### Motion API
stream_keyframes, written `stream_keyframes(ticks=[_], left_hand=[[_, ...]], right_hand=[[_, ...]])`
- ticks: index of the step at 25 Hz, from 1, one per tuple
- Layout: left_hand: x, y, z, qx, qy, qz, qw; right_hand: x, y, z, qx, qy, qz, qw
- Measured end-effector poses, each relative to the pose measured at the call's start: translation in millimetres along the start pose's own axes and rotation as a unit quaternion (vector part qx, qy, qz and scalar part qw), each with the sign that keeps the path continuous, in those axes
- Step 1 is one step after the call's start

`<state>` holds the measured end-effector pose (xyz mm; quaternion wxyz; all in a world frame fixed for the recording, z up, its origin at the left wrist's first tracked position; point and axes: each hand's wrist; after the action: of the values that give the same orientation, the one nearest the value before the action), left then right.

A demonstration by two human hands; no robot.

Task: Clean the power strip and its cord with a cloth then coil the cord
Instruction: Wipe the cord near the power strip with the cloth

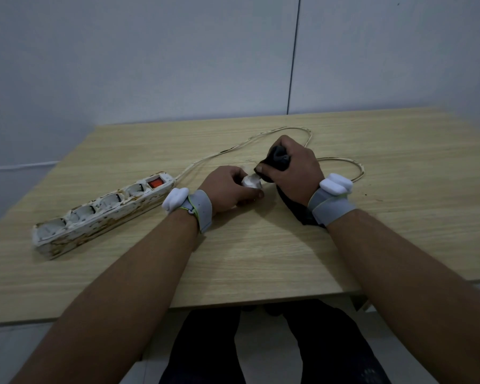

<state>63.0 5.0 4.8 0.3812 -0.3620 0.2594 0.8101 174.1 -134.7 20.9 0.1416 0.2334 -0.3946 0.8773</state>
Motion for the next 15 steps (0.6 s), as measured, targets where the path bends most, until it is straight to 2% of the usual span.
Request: stream_keyframes(ticks=[3,6,11,15], left_hand=[[0,0,0,-0.002,0.002,-0.004,1.000],[0,1,0,0.000,0.004,-0.003,1.000],[-1,2,-1,-0.006,0.011,0.007,1.000],[-1,2,0,-0.003,0.009,0.004,1.000]], right_hand=[[6,2,-8,0.026,-0.011,0.023,0.999],[4,0,-8,0.036,0.021,0.010,0.999],[-5,0,-1,0.007,0.061,-0.035,0.997],[-1,3,-3,-0.018,0.004,-0.020,1.000]])
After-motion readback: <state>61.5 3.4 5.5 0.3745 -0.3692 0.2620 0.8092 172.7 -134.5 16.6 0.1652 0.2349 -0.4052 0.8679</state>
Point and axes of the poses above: each hand's wrist, its own y-axis away from the middle knuckle, its own z-axis out of the back of the hand, x = y × z, and after that the axes turned 11 degrees about z, right-handed
